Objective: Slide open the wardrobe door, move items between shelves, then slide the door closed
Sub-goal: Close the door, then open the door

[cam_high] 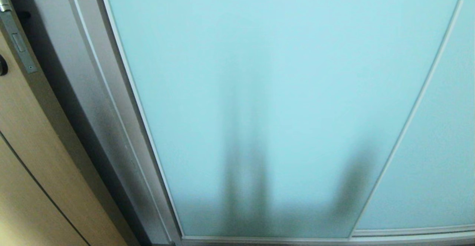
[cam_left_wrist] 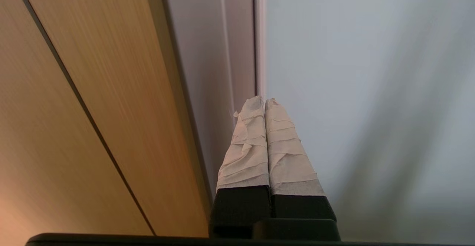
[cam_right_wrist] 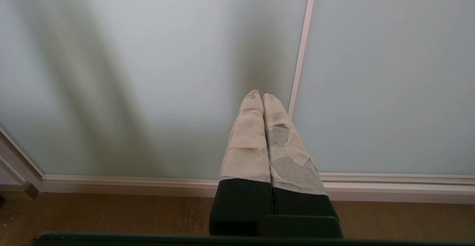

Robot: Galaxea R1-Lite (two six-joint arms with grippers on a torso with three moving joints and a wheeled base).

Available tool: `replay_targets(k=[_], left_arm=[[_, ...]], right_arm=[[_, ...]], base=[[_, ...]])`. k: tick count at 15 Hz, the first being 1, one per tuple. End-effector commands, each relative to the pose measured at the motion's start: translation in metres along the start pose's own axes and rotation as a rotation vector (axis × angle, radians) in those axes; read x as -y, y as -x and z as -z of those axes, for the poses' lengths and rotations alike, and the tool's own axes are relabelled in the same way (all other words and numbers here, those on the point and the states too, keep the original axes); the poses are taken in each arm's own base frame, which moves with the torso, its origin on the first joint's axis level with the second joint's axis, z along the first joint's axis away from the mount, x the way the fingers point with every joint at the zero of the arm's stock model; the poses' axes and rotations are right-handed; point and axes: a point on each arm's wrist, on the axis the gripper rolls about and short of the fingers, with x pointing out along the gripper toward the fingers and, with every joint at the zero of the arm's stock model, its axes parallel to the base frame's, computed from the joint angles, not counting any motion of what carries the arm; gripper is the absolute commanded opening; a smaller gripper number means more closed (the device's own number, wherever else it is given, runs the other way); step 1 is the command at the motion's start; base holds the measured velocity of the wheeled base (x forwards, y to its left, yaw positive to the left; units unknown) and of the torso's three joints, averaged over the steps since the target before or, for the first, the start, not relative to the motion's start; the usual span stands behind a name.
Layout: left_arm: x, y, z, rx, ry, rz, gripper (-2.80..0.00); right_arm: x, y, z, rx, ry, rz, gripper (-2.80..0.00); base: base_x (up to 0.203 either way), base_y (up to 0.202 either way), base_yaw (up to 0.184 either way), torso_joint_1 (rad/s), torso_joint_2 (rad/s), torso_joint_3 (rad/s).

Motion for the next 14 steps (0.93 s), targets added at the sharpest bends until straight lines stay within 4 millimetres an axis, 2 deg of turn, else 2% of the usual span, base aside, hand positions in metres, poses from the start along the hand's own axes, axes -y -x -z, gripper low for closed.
replay_targets(k=[1,4,6,11,13,14], left_arm=[[0.005,0.035,0.022,0.018,-0.006,0.064,-2.80],[0.010,0.054,0.065,-0.060,-0.063,0.142,-2.80],[0.010,0.051,0.082,-0.100,-0.081,0.134,-2.80],[0.009,0.041,0.126,-0.160,-0.088,-0.025,-2.80],[0.010,0.040,0.142,-0.164,-0.092,-0.008,-2.80],[0.011,0.040,0.143,-0.168,-0.076,0.041,-2.80]], right_arm=[[0.000,0.000,0.000,-0.002,0.000,0.001,-2.80],[0.000,0.000,0.000,-0.001,0.000,0.000,-2.80],[0.000,0.000,0.000,-0.002,0.000,0.001,-2.80],[0.000,0.000,0.000,-0.003,0.000,0.000,-2.80],[0.000,0.000,0.000,-0.003,0.000,0.001,-2.80],[0.000,0.000,0.000,-0.001,0.000,0.000,-2.80]], base=[[0.000,0.000,0.000,0.000,0.00,0.000],[0.000,0.000,0.000,0.000,0.00,0.000],[0.000,0.000,0.000,0.000,0.00,0.000],[0.000,0.000,0.000,0.000,0.00,0.000],[0.000,0.000,0.000,0.000,0.00,0.000],[0.000,0.000,0.000,0.000,0.00,0.000]])
